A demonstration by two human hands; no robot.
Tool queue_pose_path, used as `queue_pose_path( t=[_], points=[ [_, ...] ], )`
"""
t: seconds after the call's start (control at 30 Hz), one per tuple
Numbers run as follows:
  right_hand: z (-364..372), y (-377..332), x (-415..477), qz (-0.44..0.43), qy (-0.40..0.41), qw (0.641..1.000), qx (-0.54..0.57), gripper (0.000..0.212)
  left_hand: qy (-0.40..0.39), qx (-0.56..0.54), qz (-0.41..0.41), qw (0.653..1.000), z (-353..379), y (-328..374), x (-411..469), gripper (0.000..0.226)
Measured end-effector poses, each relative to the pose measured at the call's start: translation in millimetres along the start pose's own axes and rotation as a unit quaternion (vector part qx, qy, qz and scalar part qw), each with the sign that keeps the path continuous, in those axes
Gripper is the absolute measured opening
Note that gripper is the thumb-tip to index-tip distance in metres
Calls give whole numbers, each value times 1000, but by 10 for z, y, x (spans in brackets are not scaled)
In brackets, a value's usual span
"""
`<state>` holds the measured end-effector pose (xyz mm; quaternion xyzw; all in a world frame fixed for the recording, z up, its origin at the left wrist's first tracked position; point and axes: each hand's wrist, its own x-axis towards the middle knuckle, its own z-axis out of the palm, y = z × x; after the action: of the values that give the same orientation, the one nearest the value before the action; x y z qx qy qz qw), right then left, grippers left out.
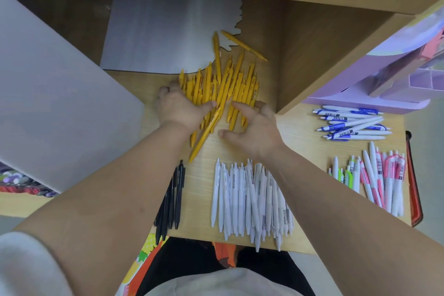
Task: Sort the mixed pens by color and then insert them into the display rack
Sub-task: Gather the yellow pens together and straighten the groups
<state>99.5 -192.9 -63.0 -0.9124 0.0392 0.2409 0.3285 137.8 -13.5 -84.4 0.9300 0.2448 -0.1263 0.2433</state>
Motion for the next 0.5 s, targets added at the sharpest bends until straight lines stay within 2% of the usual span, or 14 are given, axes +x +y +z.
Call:
queue_pose_path(
  t=[0.13, 0.23, 0.27, 0.4, 0.5],
  points=[
    [71, -54, -32, 13, 14, 999, -36, 87, -18, -52, 40, 998, 47, 107, -15, 69],
    [123, -109, 39, 42, 41, 997, -43, 75, -38, -99, 62, 992, 8, 61, -53, 45],
    [132, -120, 67, 46, 50, 996, -50, 69, -48, -112, 63, 990, -14, 18, -78, 47],
    [143, -97, 148, 32, 80, 993, -76, 48, -69, -101, 76, 990, -71, -179, -242, 80],
    [158, -31, 157, 21, 113, 990, -84, 47, -62, -96, 82, 990, -46, -297, -314, 88]
  ],
)
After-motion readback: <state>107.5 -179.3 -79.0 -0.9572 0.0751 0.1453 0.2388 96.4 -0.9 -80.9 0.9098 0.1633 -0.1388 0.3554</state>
